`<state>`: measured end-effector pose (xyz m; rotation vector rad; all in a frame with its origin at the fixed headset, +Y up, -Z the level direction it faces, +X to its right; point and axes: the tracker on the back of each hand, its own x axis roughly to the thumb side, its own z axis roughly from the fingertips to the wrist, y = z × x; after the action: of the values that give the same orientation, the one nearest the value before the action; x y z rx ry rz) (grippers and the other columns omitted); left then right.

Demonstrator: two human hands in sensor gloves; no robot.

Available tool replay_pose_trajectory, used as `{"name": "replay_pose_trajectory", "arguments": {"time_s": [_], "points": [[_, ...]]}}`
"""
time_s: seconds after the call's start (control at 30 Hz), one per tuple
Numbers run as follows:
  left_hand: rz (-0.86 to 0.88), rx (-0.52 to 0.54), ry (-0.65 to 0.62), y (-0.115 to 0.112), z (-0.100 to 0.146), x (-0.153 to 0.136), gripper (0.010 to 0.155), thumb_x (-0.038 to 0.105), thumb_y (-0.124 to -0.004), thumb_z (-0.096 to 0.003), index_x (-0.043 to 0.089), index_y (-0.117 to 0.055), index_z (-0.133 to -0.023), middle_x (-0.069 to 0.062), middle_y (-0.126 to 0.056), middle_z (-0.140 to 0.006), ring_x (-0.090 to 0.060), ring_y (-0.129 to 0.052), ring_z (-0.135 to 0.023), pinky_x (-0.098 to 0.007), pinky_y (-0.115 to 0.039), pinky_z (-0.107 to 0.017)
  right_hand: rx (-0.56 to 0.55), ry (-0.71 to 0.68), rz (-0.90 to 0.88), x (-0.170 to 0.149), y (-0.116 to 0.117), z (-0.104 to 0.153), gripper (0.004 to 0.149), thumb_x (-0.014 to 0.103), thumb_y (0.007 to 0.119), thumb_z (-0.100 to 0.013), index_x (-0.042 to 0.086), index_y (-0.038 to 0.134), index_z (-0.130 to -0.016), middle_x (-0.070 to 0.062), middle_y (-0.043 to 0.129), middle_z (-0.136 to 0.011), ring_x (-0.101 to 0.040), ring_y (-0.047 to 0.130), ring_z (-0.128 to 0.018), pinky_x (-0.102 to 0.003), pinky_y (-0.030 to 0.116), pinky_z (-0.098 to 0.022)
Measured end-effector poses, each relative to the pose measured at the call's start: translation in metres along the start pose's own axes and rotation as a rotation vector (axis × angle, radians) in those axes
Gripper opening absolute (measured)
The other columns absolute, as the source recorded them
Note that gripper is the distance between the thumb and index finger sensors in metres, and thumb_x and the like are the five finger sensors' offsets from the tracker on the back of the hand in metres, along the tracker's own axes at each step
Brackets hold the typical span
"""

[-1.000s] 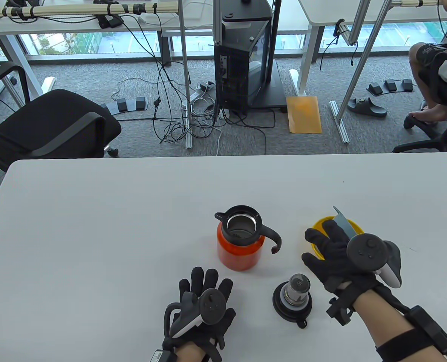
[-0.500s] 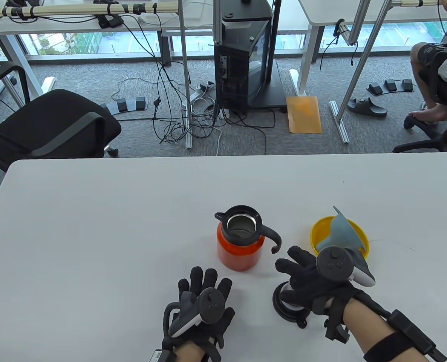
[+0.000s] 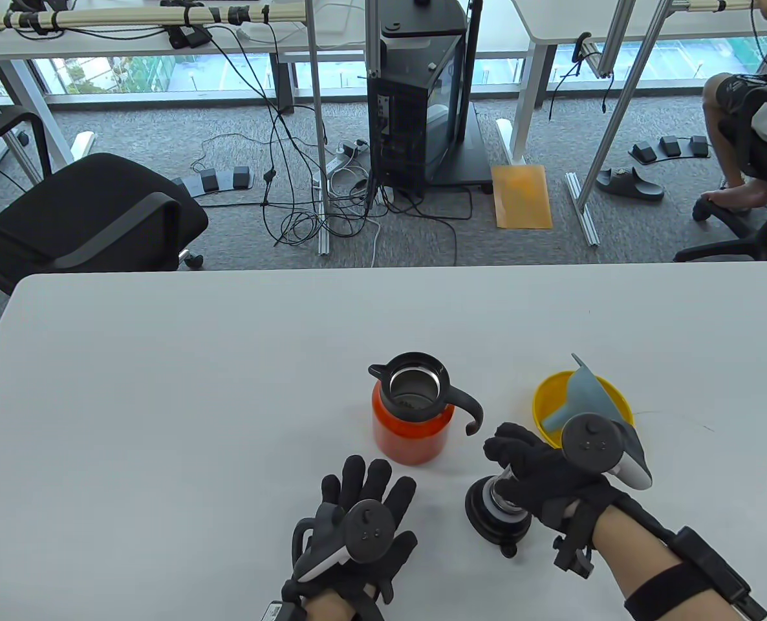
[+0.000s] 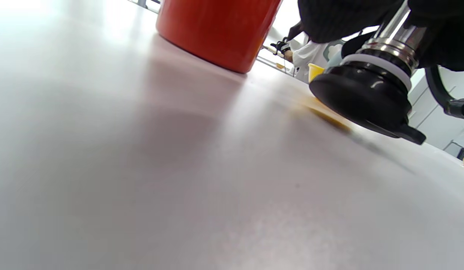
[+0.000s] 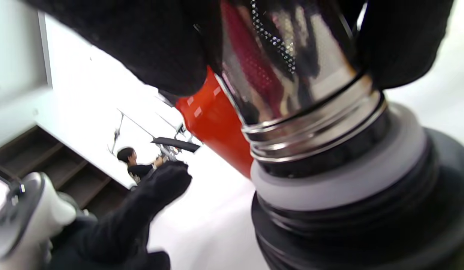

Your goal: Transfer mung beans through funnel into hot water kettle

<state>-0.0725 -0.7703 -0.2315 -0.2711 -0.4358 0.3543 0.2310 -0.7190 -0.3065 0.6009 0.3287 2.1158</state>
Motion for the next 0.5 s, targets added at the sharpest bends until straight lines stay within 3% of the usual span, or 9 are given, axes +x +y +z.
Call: {"name": "replay_pose_trajectory", "arguments": {"time_s": [0.23,0.37,0.5], "points": [[0.235,0.048,-0.182,0.031,-0.004,0.024,0.102,0.059,-0.083,-0.0433,0.049,0.002,-0.099,-0.002,0.009,-0.110,-0.043,0.004,-0.104,-0.070,-0.016,-0.074,-0.257,-0.052,-0.370,0.009,-0.026,0.008,0.066,0.034,0.082,-0.052,-0.002,0.059,-0.102,-0.037,0.044,-0.101,-0.061,0.079,-0.077,-0.063,0.085,-0.044],[0.279,0.126,-0.257,0.050,-0.008,0.037,0.114,0.064,-0.085,-0.0397,0.047,0.015,-0.092,-0.002,0.016,-0.106,-0.047,-0.002,-0.105,-0.073,-0.024,-0.075,-0.263,-0.081,-0.563,0.016,-0.016,0.004,0.065,0.035,0.076,-0.054,-0.003,0.055,-0.103,-0.037,0.043,-0.100,-0.063,0.077,-0.076,-0.059,0.087,-0.044],[0.379,0.184,-0.337,0.062,-0.012,0.041,0.117,0.070,-0.083,-0.0369,0.046,0.019,-0.089,-0.002,0.017,-0.105,-0.048,-0.006,-0.106,-0.075,-0.029,-0.074,-0.164,-0.115,-0.621,0.029,0.002,-0.005,0.064,0.035,0.064,-0.056,-0.003,0.049,-0.106,-0.038,0.038,-0.101,-0.065,0.072,-0.079,-0.058,0.085,-0.047]]}}
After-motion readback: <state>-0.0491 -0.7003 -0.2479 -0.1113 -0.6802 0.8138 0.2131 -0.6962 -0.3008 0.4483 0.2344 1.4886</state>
